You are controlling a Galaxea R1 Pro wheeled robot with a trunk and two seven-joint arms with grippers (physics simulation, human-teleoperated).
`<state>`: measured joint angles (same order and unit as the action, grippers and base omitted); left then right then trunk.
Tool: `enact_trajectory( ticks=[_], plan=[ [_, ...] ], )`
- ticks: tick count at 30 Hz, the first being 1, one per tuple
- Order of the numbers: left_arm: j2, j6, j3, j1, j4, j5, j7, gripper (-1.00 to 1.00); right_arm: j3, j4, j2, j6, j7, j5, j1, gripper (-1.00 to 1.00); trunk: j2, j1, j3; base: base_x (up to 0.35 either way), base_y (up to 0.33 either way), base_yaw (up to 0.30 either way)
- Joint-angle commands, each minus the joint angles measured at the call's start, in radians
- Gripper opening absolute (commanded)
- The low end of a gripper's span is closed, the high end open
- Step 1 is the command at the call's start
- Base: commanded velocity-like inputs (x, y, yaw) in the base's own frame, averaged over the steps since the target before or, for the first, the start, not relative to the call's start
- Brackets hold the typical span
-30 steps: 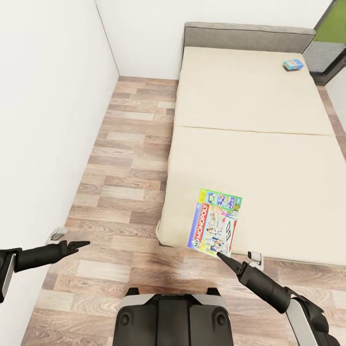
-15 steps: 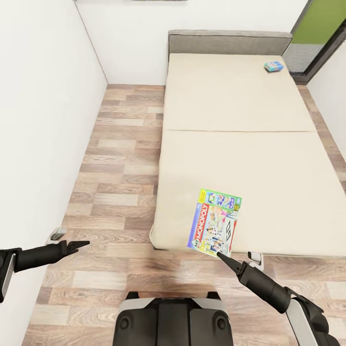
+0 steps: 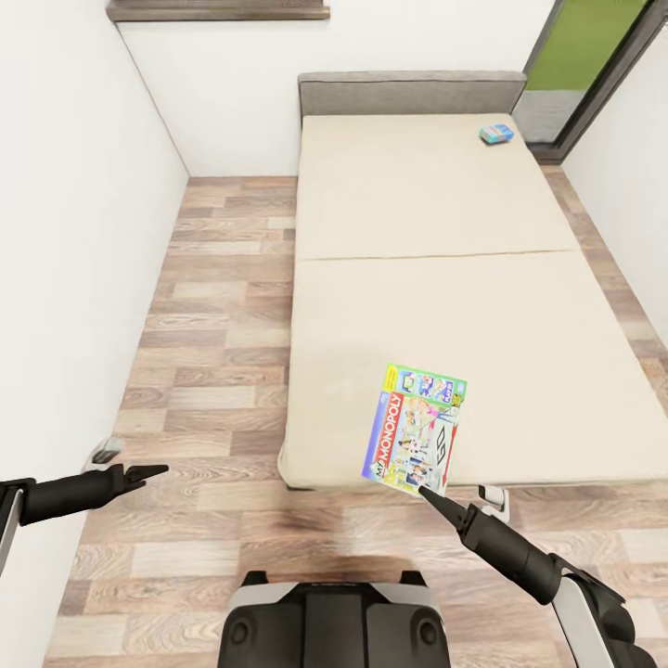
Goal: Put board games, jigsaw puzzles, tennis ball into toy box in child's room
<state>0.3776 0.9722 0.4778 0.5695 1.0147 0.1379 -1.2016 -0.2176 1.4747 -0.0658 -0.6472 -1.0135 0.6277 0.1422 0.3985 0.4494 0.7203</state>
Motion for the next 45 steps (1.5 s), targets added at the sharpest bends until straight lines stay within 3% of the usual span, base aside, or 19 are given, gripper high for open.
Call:
enact_trajectory(
  ticks=[1,13,45],
  plan=[
    [0.000,0.008,0.002,0.001,0.001,0.010,-0.010,1.00,0.000,0.001,0.000,-0.006,0.000,0.004,0.000,-1.00,0.001,0.001,-0.001,0.000,0.000,-0.117],
    [0.003,0.008,0.002,0.000,0.001,0.010,-0.010,1.00,0.000,0.001,0.000,0.030,0.002,0.004,0.000,-1.00,0.001,0.001,-0.020,0.000,0.000,-0.099],
    [0.004,0.009,0.002,0.000,0.001,0.009,-0.012,1.00,0.001,-0.002,0.000,0.035,0.004,0.002,0.000,-1.00,0.001,0.001,-0.072,0.000,0.000,-0.097]
  ],
)
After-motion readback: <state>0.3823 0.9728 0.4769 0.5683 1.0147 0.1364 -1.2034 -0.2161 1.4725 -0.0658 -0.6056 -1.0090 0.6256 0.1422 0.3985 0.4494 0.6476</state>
